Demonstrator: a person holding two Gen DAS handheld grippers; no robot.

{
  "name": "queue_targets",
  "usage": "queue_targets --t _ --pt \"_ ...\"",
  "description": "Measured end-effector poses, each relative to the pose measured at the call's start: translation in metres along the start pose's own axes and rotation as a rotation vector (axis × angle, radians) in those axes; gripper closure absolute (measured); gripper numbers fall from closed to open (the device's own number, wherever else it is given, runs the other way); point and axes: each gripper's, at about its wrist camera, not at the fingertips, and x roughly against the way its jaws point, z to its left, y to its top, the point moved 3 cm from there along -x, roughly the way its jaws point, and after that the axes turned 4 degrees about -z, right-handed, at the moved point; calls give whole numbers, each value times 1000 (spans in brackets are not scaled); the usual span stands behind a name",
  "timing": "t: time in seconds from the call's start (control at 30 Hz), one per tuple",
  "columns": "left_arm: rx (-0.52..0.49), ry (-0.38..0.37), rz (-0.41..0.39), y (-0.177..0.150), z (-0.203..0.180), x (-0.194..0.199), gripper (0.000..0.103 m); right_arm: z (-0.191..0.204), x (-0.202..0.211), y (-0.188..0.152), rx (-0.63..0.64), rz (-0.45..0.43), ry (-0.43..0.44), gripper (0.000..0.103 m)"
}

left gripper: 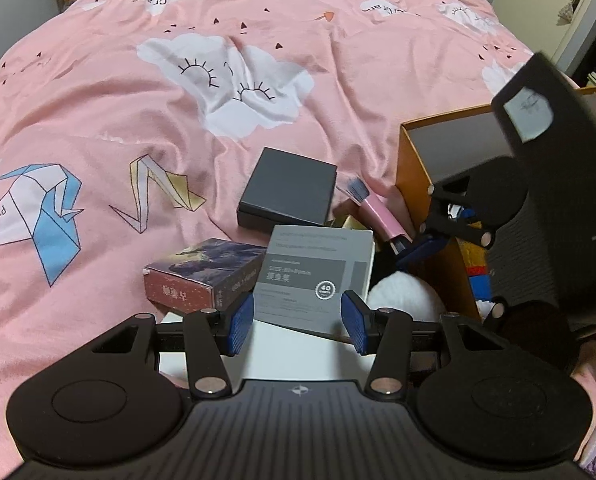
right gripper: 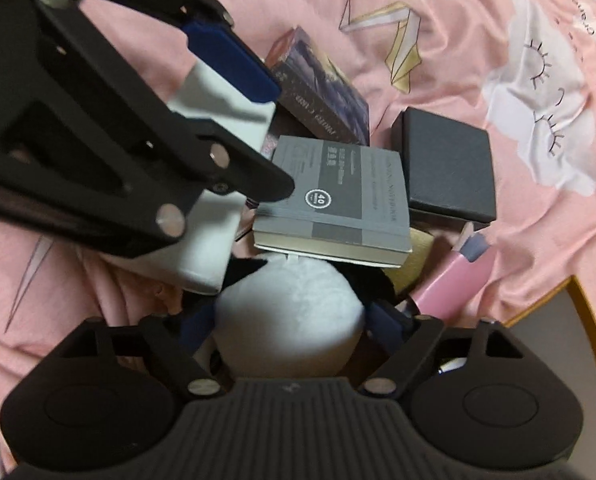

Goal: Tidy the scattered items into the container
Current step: 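Grasp the white-and-black panda plush with the right tool and lift it, then carry the panda plush over the box with the right tool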

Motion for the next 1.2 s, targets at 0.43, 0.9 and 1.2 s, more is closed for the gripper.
queue_targets --t 0.43,0.9,1.2 --pt "-19 3 -56 0 -5 16 47 0 53 -23 -137 -182 -85 41" --pt "-267 -175 -94 -9 -57 42 47 -30 171 -76 -526 -537 -265 41" --pt "-776 -222 4 -52 -98 19 56 -38 175 -141 -734 -482 -317 41"
